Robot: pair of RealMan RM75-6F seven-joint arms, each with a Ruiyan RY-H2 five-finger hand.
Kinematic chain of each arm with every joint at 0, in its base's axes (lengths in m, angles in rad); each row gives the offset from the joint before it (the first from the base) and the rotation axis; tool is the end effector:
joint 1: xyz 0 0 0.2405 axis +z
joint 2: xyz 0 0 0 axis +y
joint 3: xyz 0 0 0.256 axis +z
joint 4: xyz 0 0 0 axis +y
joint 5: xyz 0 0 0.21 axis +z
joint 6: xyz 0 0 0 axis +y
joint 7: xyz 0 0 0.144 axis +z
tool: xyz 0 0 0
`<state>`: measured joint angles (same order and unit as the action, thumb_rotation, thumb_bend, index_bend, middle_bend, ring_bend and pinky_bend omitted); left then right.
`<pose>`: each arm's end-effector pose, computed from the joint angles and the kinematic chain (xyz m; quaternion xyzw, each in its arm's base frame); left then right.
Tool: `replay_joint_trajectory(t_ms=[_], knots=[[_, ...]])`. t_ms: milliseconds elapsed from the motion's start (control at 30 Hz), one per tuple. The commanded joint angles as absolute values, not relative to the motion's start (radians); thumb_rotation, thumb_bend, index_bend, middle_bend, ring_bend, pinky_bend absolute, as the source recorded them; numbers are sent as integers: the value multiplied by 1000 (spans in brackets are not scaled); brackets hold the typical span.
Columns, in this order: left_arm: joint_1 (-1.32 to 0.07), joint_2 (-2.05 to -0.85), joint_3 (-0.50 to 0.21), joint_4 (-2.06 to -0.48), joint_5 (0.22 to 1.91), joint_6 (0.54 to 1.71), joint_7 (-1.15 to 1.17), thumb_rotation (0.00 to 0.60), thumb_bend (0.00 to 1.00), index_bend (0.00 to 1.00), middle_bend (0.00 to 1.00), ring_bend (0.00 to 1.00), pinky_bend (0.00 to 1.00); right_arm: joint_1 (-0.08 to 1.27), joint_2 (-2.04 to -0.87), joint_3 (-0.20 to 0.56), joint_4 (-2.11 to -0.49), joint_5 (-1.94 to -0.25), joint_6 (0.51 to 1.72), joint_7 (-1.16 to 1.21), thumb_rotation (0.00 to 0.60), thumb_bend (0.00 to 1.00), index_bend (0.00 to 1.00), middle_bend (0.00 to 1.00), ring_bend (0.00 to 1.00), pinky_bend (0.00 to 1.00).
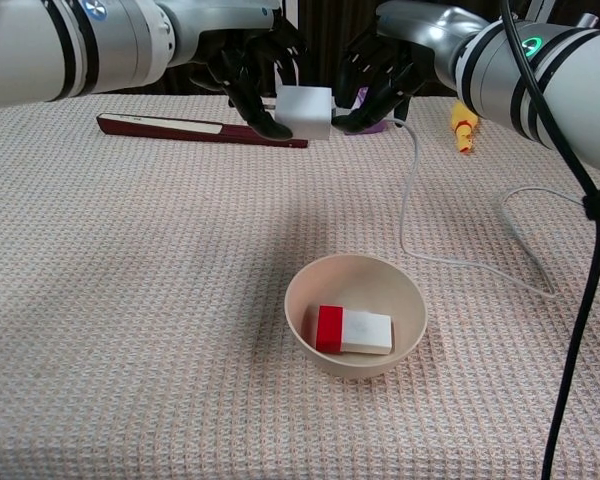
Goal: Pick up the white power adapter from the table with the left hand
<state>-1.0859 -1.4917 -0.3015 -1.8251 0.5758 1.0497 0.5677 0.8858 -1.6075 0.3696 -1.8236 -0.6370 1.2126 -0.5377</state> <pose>-0.0069 0.3429 -0.0013 -0.7332 -0.4313 -0.3976 0.3439 -0.0456 -0.3335 -0.0017 0.6286 -0.5119 0.4374 0.3893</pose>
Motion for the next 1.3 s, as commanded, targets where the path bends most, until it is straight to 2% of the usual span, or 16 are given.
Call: replay_joint_trajectory(t_ms=[33, 500, 733, 1067, 1300], knots=[[-1089, -1493, -301, -1824, 575, 1050, 565, 600, 368, 488, 408, 727, 951, 890, -1609, 370, -1819, -633, 1211, -540, 600, 293, 608, 437, 349, 588], [-1094, -1482, -293, -1825, 569, 1046, 542, 600, 369, 487, 408, 727, 951, 901, -1612, 371, -1806, -607, 1195, -531, 600, 332, 626, 441, 349, 587], [-1095, -1482, -286, -1815, 577, 1045, 533, 600, 369, 487, 407, 727, 951, 907, -1613, 367, -1802, -599, 1192, -534, 600, 476, 644, 509, 406, 598], [-1074, -1475, -254, -1762, 590, 1039, 516, 600, 371, 487, 402, 726, 946, 890, -1570, 351, -1819, -594, 1206, -545, 600, 477, 648, 510, 406, 598], [-1063, -1529, -200, -1601, 570, 991, 517, 600, 372, 481, 392, 725, 943, 878, -1545, 333, -1782, -563, 1170, -535, 600, 477, 645, 501, 406, 594]])
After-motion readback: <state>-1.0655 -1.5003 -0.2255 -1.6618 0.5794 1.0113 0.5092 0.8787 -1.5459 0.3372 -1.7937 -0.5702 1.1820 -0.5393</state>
